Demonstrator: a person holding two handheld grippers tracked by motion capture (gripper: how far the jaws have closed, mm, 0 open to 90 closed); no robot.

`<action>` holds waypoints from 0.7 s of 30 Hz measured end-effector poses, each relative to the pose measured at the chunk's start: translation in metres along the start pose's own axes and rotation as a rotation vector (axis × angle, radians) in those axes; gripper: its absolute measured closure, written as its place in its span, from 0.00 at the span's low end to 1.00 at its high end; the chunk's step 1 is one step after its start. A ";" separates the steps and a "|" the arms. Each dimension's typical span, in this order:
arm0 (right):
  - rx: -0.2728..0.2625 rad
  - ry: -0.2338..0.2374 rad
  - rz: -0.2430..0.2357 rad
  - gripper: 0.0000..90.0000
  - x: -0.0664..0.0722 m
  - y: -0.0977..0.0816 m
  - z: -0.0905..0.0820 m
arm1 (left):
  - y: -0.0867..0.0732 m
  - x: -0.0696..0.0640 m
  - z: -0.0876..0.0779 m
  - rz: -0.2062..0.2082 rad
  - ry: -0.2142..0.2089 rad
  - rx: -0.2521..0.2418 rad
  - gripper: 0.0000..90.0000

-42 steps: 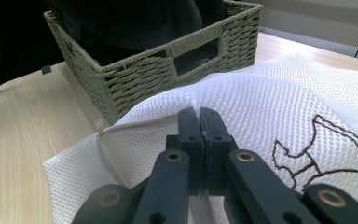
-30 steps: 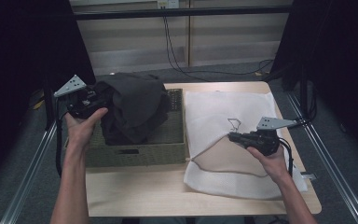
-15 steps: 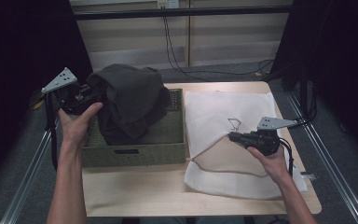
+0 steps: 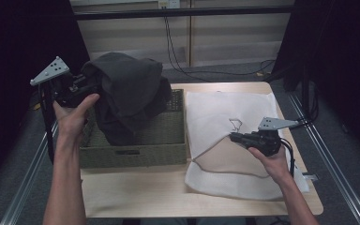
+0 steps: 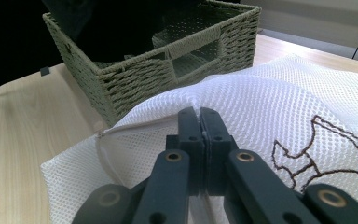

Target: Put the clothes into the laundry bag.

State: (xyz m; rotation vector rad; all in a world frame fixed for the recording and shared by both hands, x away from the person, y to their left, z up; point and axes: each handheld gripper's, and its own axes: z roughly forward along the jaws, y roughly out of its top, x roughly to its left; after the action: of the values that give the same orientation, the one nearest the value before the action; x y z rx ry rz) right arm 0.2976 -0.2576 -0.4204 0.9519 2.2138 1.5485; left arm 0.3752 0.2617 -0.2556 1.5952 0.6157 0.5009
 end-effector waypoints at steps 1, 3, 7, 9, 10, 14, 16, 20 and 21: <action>0.000 0.001 0.000 0.99 0.000 0.000 0.000 | 0.002 0.000 0.000 0.005 0.002 0.000 0.76; -0.003 0.001 -0.003 0.99 0.000 0.000 0.000 | 0.004 -0.001 0.001 0.004 -0.004 -0.006 0.76; 0.001 0.000 0.001 0.99 0.000 0.000 -0.001 | 0.010 -0.002 0.002 0.007 -0.014 -0.018 0.76; -0.001 0.003 -0.001 0.99 0.000 0.000 0.000 | 0.014 -0.004 0.003 0.009 -0.016 -0.021 0.76; 0.002 0.002 0.000 0.99 0.000 0.000 0.000 | 0.016 -0.004 0.003 0.008 -0.014 -0.024 0.76; 0.004 0.000 0.001 0.99 0.000 0.000 0.000 | 0.022 -0.005 0.003 0.010 -0.020 -0.032 0.76; 0.003 0.001 0.001 0.99 0.000 0.000 0.000 | 0.025 -0.006 0.003 0.016 -0.013 -0.037 0.76; 0.003 0.000 0.004 0.99 0.000 0.000 0.000 | 0.032 -0.009 0.003 0.016 -0.020 -0.055 0.76; 0.003 0.000 0.004 0.99 0.000 0.000 0.000 | 0.035 -0.009 0.003 0.018 -0.024 -0.059 0.76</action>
State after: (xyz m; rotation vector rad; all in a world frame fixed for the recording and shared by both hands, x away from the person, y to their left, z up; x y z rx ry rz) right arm 0.2972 -0.2579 -0.4205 0.9578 2.2161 1.5482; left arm 0.3733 0.2516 -0.2210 1.5497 0.5637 0.5084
